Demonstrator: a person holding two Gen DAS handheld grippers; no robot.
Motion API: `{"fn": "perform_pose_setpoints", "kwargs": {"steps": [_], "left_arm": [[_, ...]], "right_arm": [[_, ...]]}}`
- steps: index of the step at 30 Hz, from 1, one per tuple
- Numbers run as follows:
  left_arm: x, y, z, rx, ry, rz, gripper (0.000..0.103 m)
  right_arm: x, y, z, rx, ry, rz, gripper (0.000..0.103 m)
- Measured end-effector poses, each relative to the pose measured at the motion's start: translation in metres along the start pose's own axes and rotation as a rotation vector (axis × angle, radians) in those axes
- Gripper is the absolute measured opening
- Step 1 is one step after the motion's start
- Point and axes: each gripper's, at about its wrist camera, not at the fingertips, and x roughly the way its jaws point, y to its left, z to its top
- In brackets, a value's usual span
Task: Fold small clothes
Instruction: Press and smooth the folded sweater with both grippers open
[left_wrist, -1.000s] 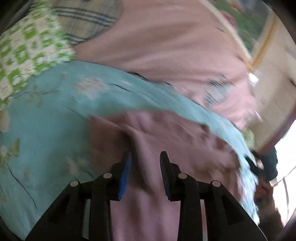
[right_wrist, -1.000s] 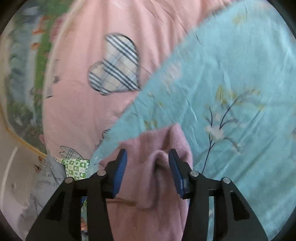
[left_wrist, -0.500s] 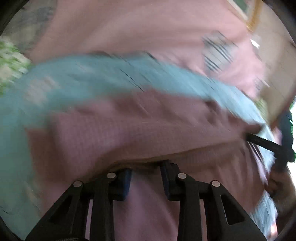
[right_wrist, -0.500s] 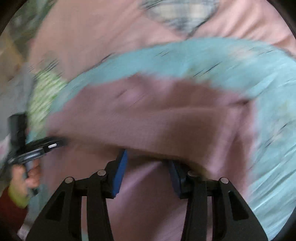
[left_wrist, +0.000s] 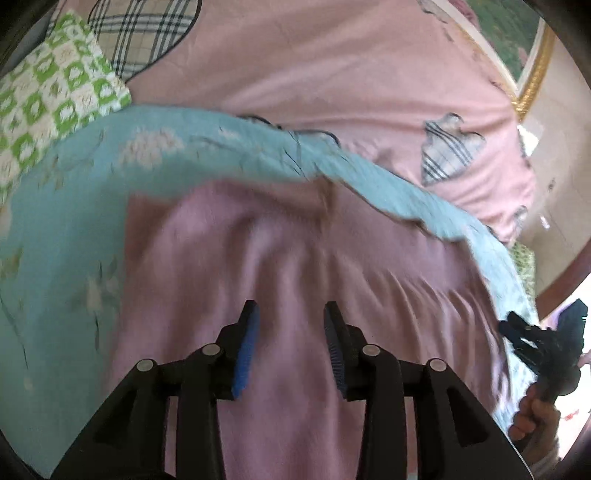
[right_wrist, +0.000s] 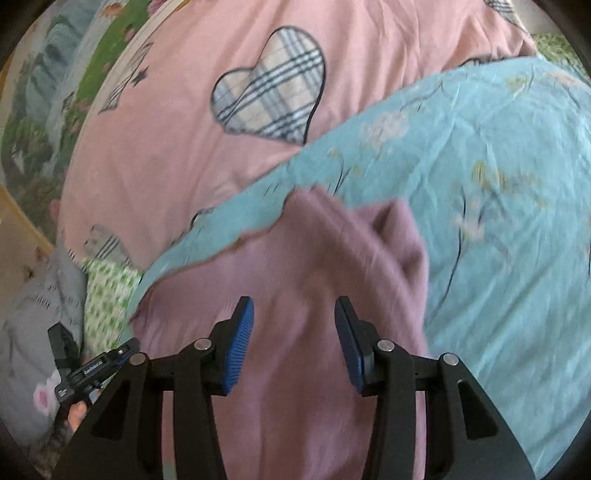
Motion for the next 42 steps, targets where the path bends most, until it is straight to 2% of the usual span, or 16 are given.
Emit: {"fn": "perform_pose_setpoints", "kwargs": {"steps": [1, 5, 6, 8, 10, 12, 14, 17, 20, 24, 28, 33, 42], "left_arm": [[-0.007, -0.002, -0.013, -0.002, 0.003, -0.015, 0.044], [-0.022, -0.008, -0.059, 0.026, 0.046, -0.05, 0.046], [-0.023, -0.006, -0.07, 0.034, 0.061, -0.02, 0.046], [-0.023, 0.004, -0.083, 0.027, 0.08, 0.034, 0.046], [-0.028, 0.021, -0.094, -0.015, 0.068, 0.062, 0.03], [-0.038, 0.038, -0.099, -0.097, 0.039, 0.043, 0.03], [-0.052, 0.05, -0.106, -0.165, 0.003, 0.044, 0.03], [-0.07, 0.056, -0.119, -0.201, -0.031, 0.031, 0.036], [-0.082, 0.061, -0.137, -0.238, -0.038, -0.011, 0.054], [-0.085, 0.06, -0.159, -0.246, -0.038, -0.027, 0.055], [-0.086, 0.057, -0.158, -0.268, -0.04, -0.036, 0.058], [-0.075, 0.063, -0.144, -0.346, -0.054, -0.056, 0.062], [-0.04, 0.069, -0.103, -0.432, -0.115, 0.013, 0.06]], "right_arm": [[-0.002, 0.002, -0.01, -0.005, 0.007, 0.013, 0.047], [-0.019, 0.004, -0.047, -0.029, 0.027, 0.031, 0.047], [-0.022, 0.003, -0.054, -0.029, 0.034, 0.029, 0.047], [-0.028, -0.004, -0.071, -0.028, 0.054, -0.042, 0.047], [-0.034, -0.017, -0.084, -0.014, 0.07, -0.126, 0.046], [-0.049, -0.026, -0.091, 0.024, 0.034, -0.119, 0.045], [-0.059, -0.026, -0.094, 0.024, 0.001, -0.146, 0.045], [-0.072, -0.022, -0.103, 0.028, -0.068, -0.099, 0.047], [-0.077, -0.018, -0.113, 0.017, -0.106, -0.024, 0.047], [-0.079, -0.005, -0.122, -0.036, -0.124, 0.038, 0.047], [-0.074, 0.003, -0.131, -0.07, -0.112, 0.096, 0.047], [-0.072, 0.011, -0.138, -0.116, -0.101, 0.144, 0.047], [-0.065, 0.0, -0.137, -0.083, -0.08, 0.193, 0.047]]}}
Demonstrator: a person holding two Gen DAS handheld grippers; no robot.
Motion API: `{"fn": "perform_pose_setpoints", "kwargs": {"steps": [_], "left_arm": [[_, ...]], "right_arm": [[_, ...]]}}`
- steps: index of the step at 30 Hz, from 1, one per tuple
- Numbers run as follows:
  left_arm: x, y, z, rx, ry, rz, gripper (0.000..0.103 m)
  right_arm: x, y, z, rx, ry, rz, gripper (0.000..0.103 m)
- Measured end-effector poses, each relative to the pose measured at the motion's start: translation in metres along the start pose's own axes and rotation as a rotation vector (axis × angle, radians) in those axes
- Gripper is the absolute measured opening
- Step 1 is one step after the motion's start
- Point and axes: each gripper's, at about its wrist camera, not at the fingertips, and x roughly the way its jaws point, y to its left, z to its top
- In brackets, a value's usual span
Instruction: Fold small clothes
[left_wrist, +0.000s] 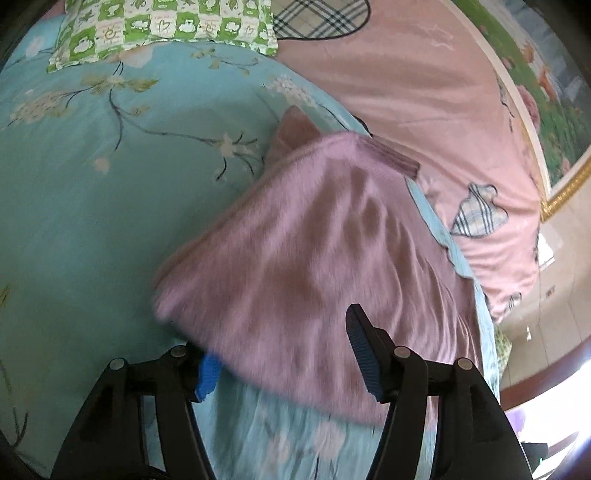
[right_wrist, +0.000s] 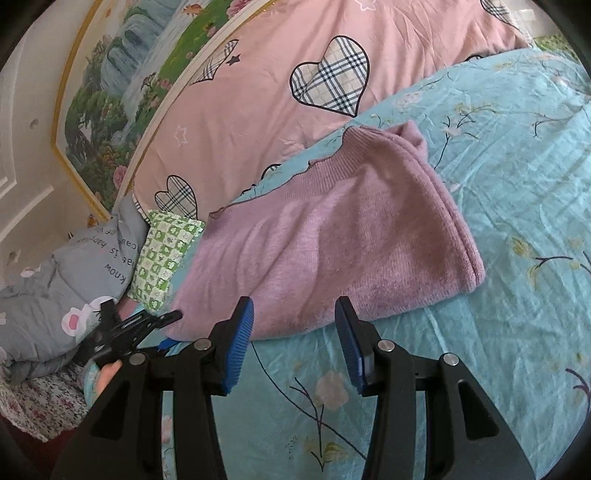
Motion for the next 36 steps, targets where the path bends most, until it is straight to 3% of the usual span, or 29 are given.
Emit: {"fn": "perform_pose_setpoints", "kwargs": {"steps": [2, 3, 4, 5, 8, 12, 15, 19, 23, 26, 29, 36], "left_arm": [[0.005, -0.003, 0.004, -0.014, -0.014, 0.003, 0.06], [0.008, -0.006, 0.006, -0.017, -0.016, 0.0, 0.051], [0.01, -0.01, 0.008, -0.013, -0.01, -0.017, 0.031], [0.013, -0.015, 0.009, 0.001, 0.001, -0.037, 0.022], [0.008, -0.046, 0.008, 0.126, -0.029, -0.009, 0.009], [-0.007, -0.096, 0.001, 0.299, -0.07, -0.032, 0.008], [-0.015, -0.141, -0.01, 0.417, -0.082, -0.097, 0.007], [-0.008, -0.201, -0.042, 0.563, -0.039, -0.208, 0.007], [0.017, -0.237, -0.088, 0.693, 0.038, -0.234, 0.007], [0.047, -0.241, -0.117, 0.735, 0.133, -0.218, 0.007], [0.058, -0.234, -0.132, 0.758, 0.152, -0.182, 0.007], [0.052, -0.22, -0.115, 0.671, 0.163, -0.243, 0.008]], "right_arm": [[0.001, -0.003, 0.0, 0.007, 0.008, 0.016, 0.048], [0.001, -0.003, 0.0, 0.008, 0.007, 0.017, 0.048], [0.001, -0.004, 0.0, 0.011, 0.002, 0.017, 0.048], [0.0, -0.004, 0.0, 0.016, 0.001, 0.02, 0.048], [-0.002, -0.004, 0.003, 0.033, 0.004, 0.033, 0.048], [-0.006, -0.004, 0.012, 0.067, 0.004, 0.071, 0.048], [-0.01, -0.011, 0.027, 0.12, 0.002, 0.098, 0.048], [-0.02, -0.024, 0.06, 0.178, -0.033, 0.143, 0.048], [-0.02, -0.034, 0.092, 0.171, -0.013, 0.106, 0.048], [-0.006, -0.037, 0.109, 0.153, 0.035, 0.091, 0.05], [0.017, -0.038, 0.116, 0.145, 0.102, 0.087, 0.068], [0.088, -0.015, 0.128, 0.074, 0.244, 0.127, 0.072]]}}
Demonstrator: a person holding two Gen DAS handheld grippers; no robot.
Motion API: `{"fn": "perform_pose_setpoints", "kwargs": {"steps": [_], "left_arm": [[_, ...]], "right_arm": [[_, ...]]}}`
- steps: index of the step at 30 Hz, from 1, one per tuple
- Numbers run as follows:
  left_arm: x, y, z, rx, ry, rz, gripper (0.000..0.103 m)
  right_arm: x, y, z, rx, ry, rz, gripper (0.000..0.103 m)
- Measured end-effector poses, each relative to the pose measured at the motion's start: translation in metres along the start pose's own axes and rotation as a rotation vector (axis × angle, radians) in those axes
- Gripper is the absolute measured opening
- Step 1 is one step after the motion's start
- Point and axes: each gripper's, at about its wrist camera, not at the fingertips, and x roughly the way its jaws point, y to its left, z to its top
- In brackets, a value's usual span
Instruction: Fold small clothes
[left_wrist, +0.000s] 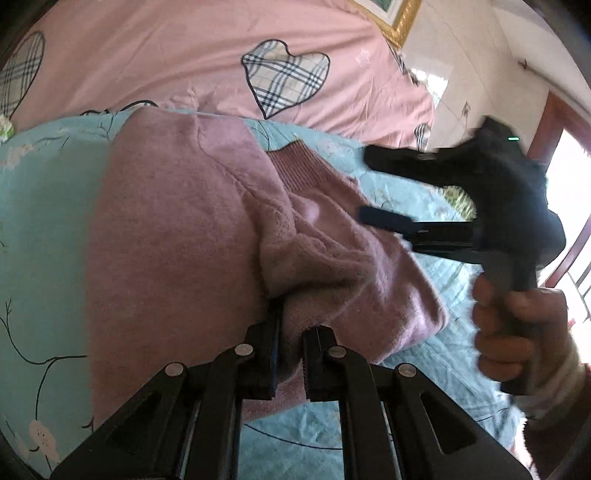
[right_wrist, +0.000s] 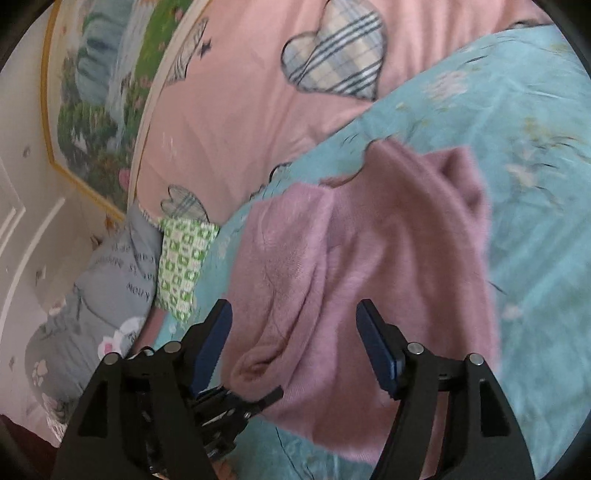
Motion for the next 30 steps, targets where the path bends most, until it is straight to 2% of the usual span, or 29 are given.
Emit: {"fn": "perform_pose_setpoints", "kwargs": {"steps": [4, 7, 10, 13, 14, 16, 18, 22, 25, 28, 30], "left_arm": [[-0.013, 0.01, -0.003, -0.034, -0.009, -0.037, 0.008], [-0.019, 0.01, -0.004, -0.044, -0.012, -0.056, 0.008], [-0.02, 0.012, -0.007, -0.043, -0.006, -0.056, 0.008], [-0.016, 0.015, -0.01, -0.057, 0.012, -0.047, 0.008], [-0.015, 0.016, -0.01, -0.062, 0.017, -0.045, 0.008], [-0.013, 0.016, -0.01, -0.061, 0.017, -0.039, 0.008], [-0.012, 0.014, -0.009, -0.053, 0.022, -0.029, 0.007], [-0.025, -0.003, 0.004, -0.022, -0.003, -0.06, 0.007], [-0.032, -0.026, 0.017, 0.008, -0.037, -0.133, 0.007], [-0.023, -0.054, 0.021, 0.037, -0.033, -0.19, 0.007], [-0.006, -0.066, 0.018, 0.052, -0.009, -0.208, 0.007]], "right_arm": [[0.043, 0.004, 0.013, -0.011, 0.082, 0.02, 0.072], [0.067, 0.001, 0.02, -0.009, 0.118, -0.004, 0.072], [0.08, -0.006, 0.029, 0.002, 0.118, -0.053, 0.072], [0.089, -0.008, 0.036, 0.014, 0.118, -0.006, 0.072], [0.093, -0.007, 0.038, 0.013, 0.122, 0.0, 0.067], [0.102, -0.005, 0.041, 0.012, 0.139, 0.004, 0.05], [0.11, -0.004, 0.042, 0.029, 0.157, -0.001, 0.016], [0.087, 0.012, 0.049, 0.02, 0.102, 0.054, 0.014], [0.039, 0.028, 0.064, -0.024, 0.01, 0.091, 0.013], [0.002, 0.026, 0.069, -0.055, -0.038, 0.065, 0.013], [-0.014, 0.013, 0.069, -0.065, -0.05, -0.019, 0.013]]}}
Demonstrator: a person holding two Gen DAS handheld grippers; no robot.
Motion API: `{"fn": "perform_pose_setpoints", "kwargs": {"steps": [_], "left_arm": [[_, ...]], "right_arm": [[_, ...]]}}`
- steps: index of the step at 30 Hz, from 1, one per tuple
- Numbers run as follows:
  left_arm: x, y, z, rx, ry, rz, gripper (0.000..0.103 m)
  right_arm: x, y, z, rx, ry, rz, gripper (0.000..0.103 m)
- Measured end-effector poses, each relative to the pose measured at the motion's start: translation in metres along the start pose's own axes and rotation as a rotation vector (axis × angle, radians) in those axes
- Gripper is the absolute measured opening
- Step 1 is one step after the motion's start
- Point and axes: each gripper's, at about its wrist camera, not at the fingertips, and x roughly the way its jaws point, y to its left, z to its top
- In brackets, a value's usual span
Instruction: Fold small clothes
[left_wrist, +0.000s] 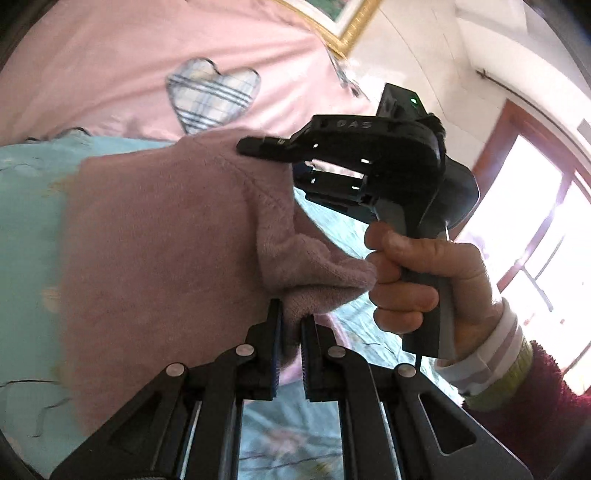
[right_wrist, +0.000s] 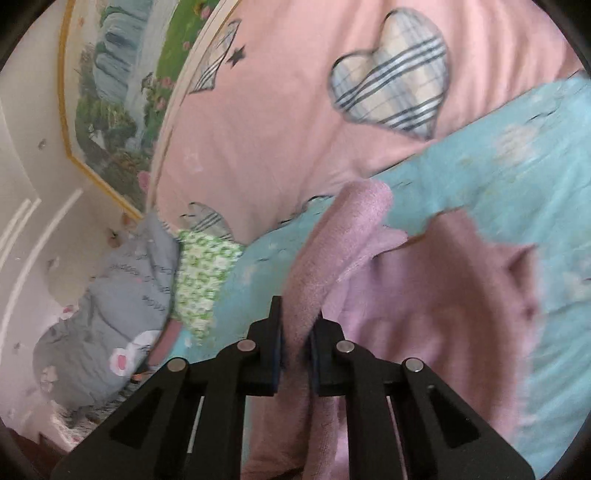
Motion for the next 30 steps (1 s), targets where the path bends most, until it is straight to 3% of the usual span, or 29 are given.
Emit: {"fn": "perform_pose_setpoints", "kwargs": {"steps": [4, 11, 14, 17, 19, 21, 24, 27, 30], "left_arm": [[0.042, -0.006, -0.018, -0.019, 0.088, 0.006, 0.007], [0.06, -0.01, -0.035, 0.019, 0.149, 0.041, 0.008], [0.047, -0.009, -0.038, 0.025, 0.163, 0.039, 0.016], [0.028, -0.012, -0.039, 0.048, 0.169, 0.006, 0.033], [0.01, -0.013, -0.04, 0.066, 0.155, -0.002, 0.04], [-0.003, -0.011, -0.039, 0.071, 0.147, 0.003, 0.042], [-0.02, -0.001, -0.037, 0.04, 0.133, 0.02, 0.054], [-0.038, 0.016, -0.039, -0.015, 0.12, 0.054, 0.067], [-0.051, 0.028, -0.039, -0.065, 0.104, 0.069, 0.068]], "right_arm": [[-0.007, -0.051, -0.012, 0.08, 0.036, -0.096, 0.013], [0.0, -0.072, -0.028, 0.084, 0.052, -0.183, 0.015], [-0.005, -0.077, -0.035, 0.116, 0.053, -0.208, 0.02], [-0.022, -0.073, -0.043, 0.115, 0.018, -0.219, 0.026], [-0.037, -0.071, -0.05, 0.119, -0.009, -0.221, 0.035], [-0.048, -0.071, -0.055, 0.126, -0.034, -0.219, 0.053], [-0.058, -0.068, -0.061, 0.132, -0.058, -0.224, 0.062], [-0.059, -0.066, -0.068, 0.135, -0.061, -0.235, 0.063], [-0.059, -0.066, -0.076, 0.139, -0.055, -0.233, 0.065]]}}
